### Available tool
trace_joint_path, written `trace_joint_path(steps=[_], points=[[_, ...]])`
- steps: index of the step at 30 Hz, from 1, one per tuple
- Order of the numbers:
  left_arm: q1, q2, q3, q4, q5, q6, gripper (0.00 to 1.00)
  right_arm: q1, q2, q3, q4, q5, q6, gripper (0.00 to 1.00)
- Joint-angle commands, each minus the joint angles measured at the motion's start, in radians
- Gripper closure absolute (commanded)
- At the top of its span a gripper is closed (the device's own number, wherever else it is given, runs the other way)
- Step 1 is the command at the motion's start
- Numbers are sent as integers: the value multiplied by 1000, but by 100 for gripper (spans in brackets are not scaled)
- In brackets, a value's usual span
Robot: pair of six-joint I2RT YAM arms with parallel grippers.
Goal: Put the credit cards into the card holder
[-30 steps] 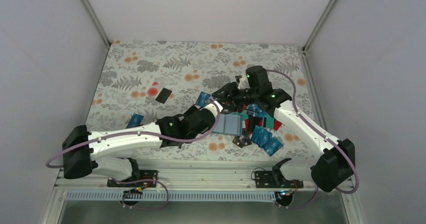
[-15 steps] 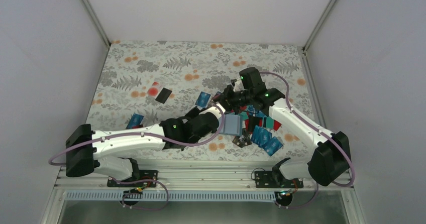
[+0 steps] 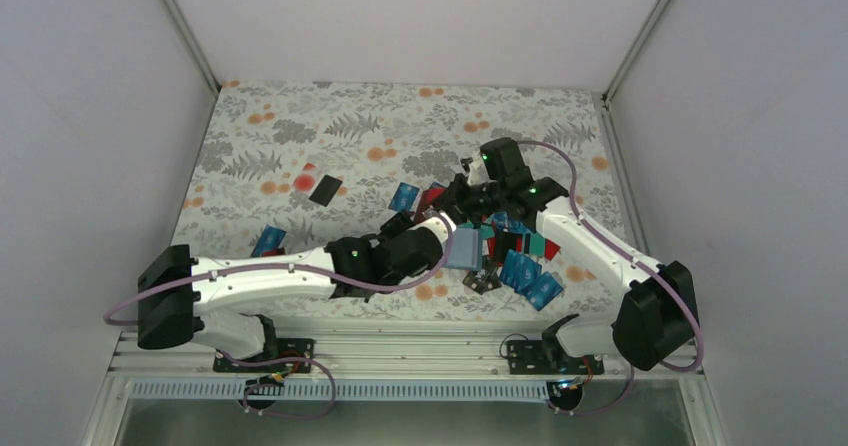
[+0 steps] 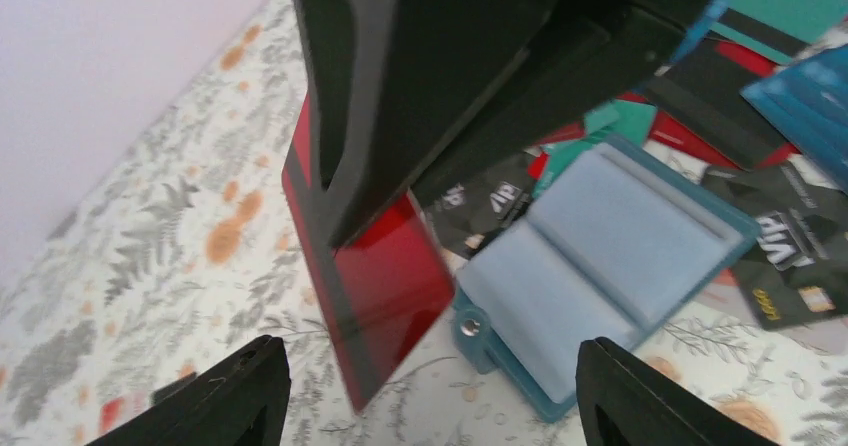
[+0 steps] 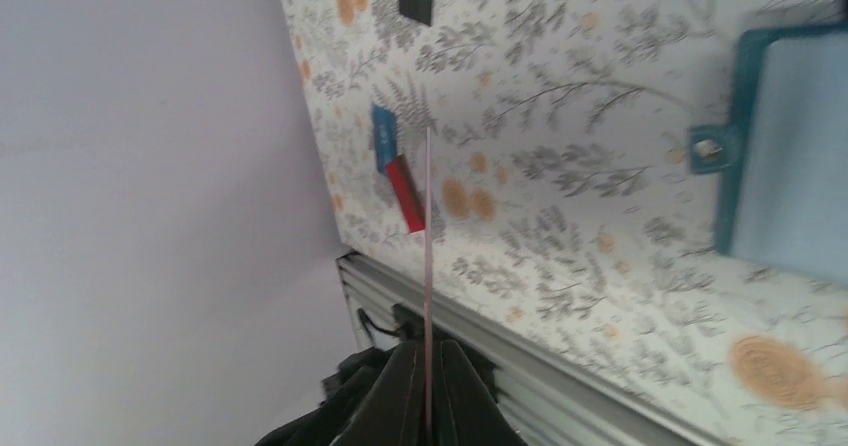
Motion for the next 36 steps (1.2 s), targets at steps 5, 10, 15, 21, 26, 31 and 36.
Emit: trace_joint_path(steps=[5, 10, 15, 21, 26, 31, 36], points=[[158, -78, -125, 99, 369, -188, 25, -101, -5, -111, -55, 76, -462, 96], [238, -22, -170, 149, 477, -283, 21, -132, -2, -191, -12, 12, -559, 96], [281, 122, -126, 176, 549, -350, 21, -136, 48, -202, 3, -17, -608, 96], [321, 249, -87, 208, 598, -401, 23, -141, 111, -226, -2, 2, -633, 96], [341, 303, -70, 217, 605, -408, 38, -146, 160, -247, 5, 10, -642, 96], [352, 334, -65, 218, 609, -405, 47, -153, 175, -247, -9, 52, -654, 96], [356, 356, -65, 230, 614, -405, 51, -158, 215, -247, -2, 68, -657, 96]])
